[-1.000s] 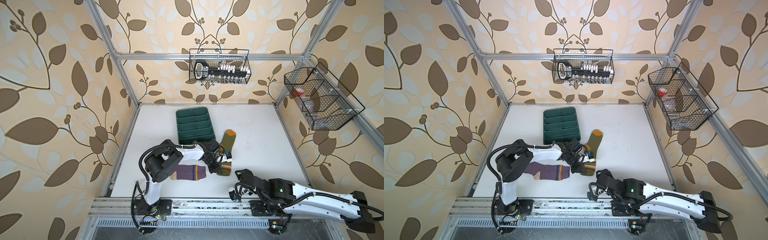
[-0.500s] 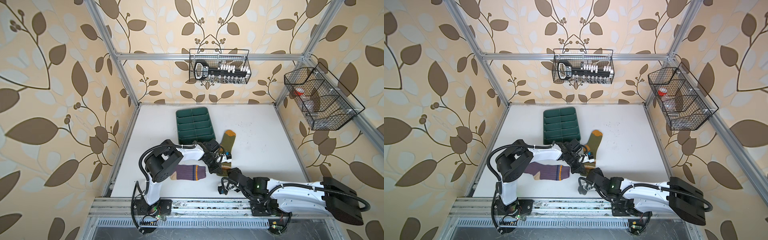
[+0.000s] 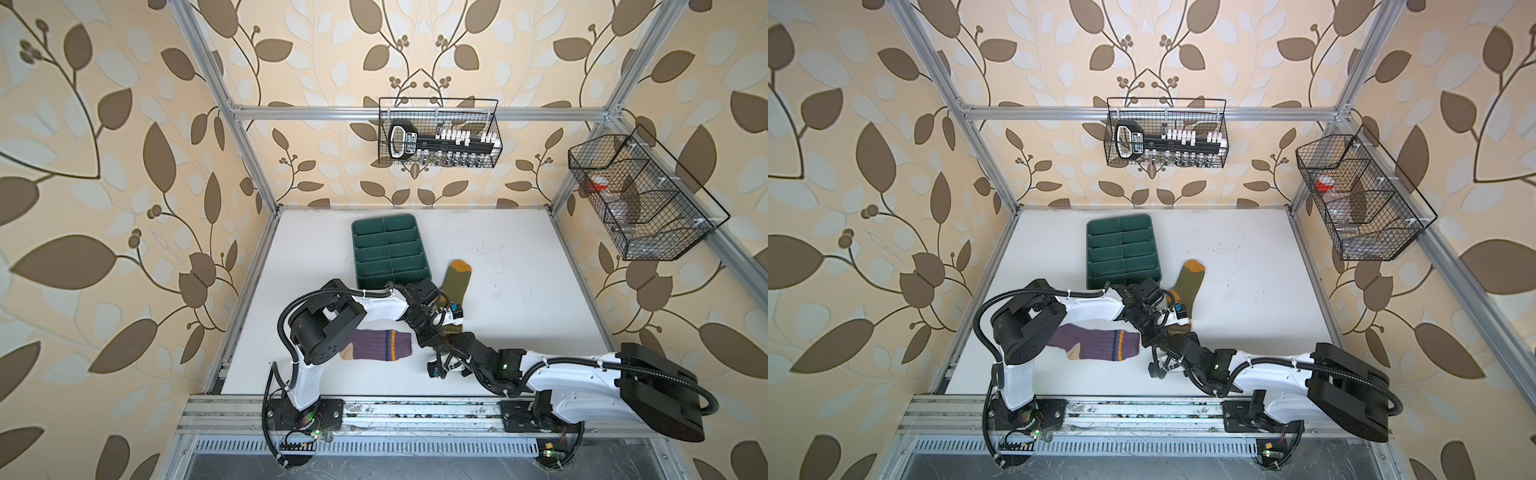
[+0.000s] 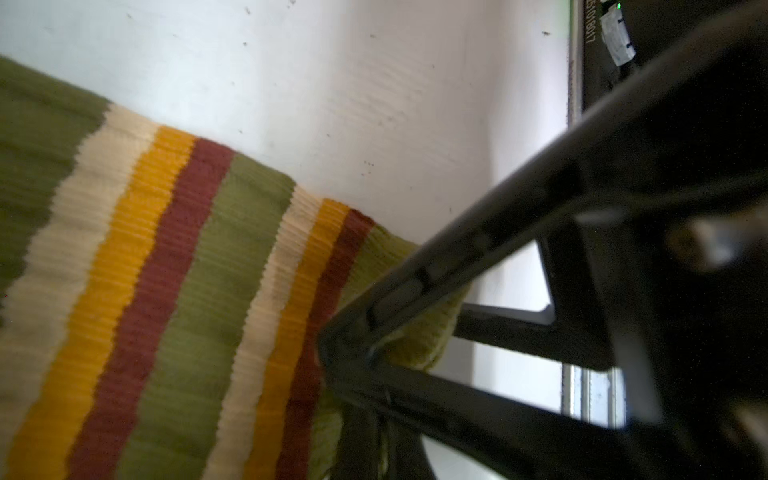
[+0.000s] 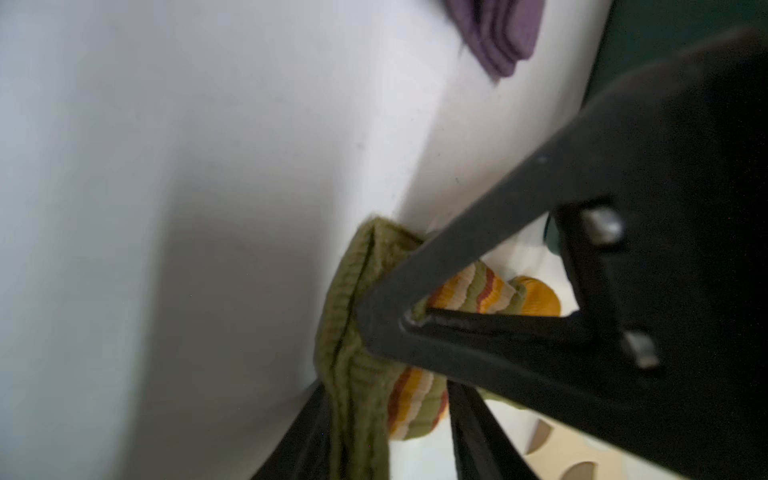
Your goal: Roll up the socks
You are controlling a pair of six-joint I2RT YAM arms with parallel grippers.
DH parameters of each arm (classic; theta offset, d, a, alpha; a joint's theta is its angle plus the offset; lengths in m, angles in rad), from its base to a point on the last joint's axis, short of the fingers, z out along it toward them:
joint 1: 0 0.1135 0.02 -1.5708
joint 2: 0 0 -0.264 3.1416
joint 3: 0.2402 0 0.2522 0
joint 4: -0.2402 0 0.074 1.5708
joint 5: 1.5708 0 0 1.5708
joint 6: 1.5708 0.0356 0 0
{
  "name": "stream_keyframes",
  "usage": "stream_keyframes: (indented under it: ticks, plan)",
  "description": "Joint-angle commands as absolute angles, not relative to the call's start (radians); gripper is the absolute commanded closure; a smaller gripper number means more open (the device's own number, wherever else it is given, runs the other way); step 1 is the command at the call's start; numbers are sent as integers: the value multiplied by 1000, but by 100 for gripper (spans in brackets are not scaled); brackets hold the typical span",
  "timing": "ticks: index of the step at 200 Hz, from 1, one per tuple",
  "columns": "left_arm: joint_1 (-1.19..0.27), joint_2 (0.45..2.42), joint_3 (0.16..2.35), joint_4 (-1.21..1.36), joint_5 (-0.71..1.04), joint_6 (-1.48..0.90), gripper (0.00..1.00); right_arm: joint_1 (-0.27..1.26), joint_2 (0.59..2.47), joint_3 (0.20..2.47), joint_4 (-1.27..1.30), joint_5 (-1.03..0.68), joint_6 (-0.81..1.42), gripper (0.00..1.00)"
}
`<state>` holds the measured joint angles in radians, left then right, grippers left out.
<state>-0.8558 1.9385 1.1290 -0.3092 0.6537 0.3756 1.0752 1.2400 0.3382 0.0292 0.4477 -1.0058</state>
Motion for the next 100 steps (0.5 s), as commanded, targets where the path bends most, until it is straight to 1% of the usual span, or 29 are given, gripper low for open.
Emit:
stream_keyframes:
  ticks: [1, 6, 21, 29, 47, 58, 65, 86, 88, 90, 92, 100]
  plan:
    - [-851, 1916, 1096, -351, 638, 378, 100, 1071, 1270, 329, -62, 375, -999, 79]
    - [-851, 1911, 1094, -348, 637, 377, 100, 1070, 1271, 331, -68, 370, -1000, 84]
    - [-851, 1897, 1086, -336, 631, 369, 100, 1068, 1270, 335, -90, 351, -999, 97]
    - [-851, 1884, 1079, -326, 625, 363, 100, 1067, 1267, 334, -103, 342, -995, 100]
    - [-851, 1838, 1053, -280, 607, 339, 77, 1061, 1254, 339, -156, 299, -991, 100]
    - [-851, 1796, 1030, -247, 588, 326, 65, 1048, 1239, 343, -198, 258, -984, 100]
    - [-851, 1764, 1016, -225, 577, 326, 61, 1036, 1230, 346, -226, 226, -979, 100]
    - [-849, 1656, 979, -178, 524, 327, 52, 981, 1203, 367, -302, 122, -959, 100]
    - [-848, 1644, 975, -175, 518, 327, 50, 975, 1200, 371, -310, 112, -957, 100]
    - [-847, 1631, 971, -171, 513, 329, 45, 968, 1201, 373, -318, 99, -954, 100]
    - [-847, 1617, 968, -168, 508, 330, 43, 962, 1200, 377, -323, 88, -952, 100]
    - [-847, 1560, 950, -153, 478, 333, 40, 940, 1197, 390, -351, 43, -941, 100]
